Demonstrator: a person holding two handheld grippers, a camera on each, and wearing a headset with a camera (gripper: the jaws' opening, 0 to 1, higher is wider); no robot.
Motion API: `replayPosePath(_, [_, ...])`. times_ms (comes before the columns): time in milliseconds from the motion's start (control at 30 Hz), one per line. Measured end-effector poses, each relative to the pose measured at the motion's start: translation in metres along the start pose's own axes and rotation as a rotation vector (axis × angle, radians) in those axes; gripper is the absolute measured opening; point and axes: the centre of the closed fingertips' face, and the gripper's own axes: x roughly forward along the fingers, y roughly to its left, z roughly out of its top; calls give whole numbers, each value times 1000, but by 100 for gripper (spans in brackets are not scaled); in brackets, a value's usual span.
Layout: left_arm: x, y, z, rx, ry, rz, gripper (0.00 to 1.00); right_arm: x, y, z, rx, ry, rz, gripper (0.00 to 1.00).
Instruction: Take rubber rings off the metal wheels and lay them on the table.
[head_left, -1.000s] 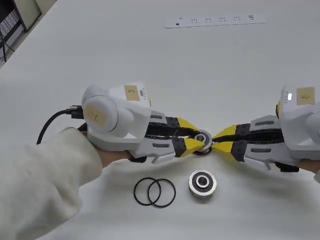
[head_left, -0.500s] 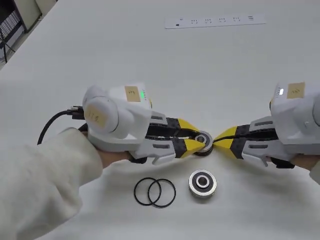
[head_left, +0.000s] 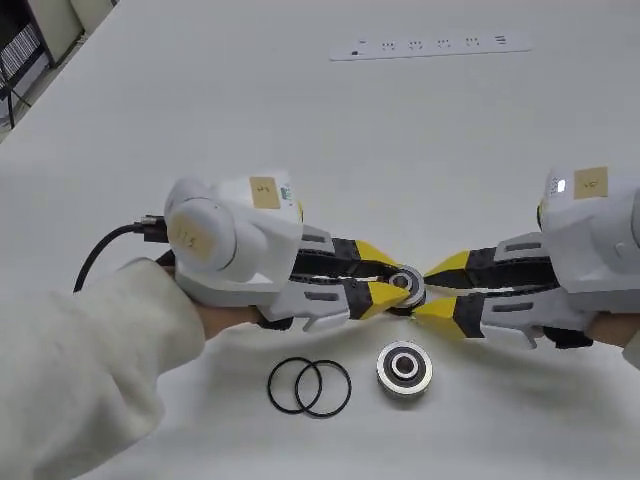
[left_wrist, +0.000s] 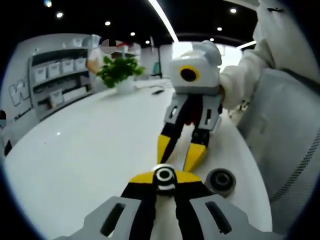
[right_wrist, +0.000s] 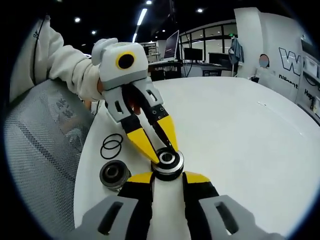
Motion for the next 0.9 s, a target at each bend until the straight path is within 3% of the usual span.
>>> replayPosePath(267, [0,1,0,-1,0,1,14,0,2,0,10,6,9,19])
replayPosePath(533, [0,0,0,-6,1,4,14,-4,3,-3,17,15,9,10])
replayPosePath(900, [1,1,0,-4,1,2,14,1,1,3,21,-14,-1,21])
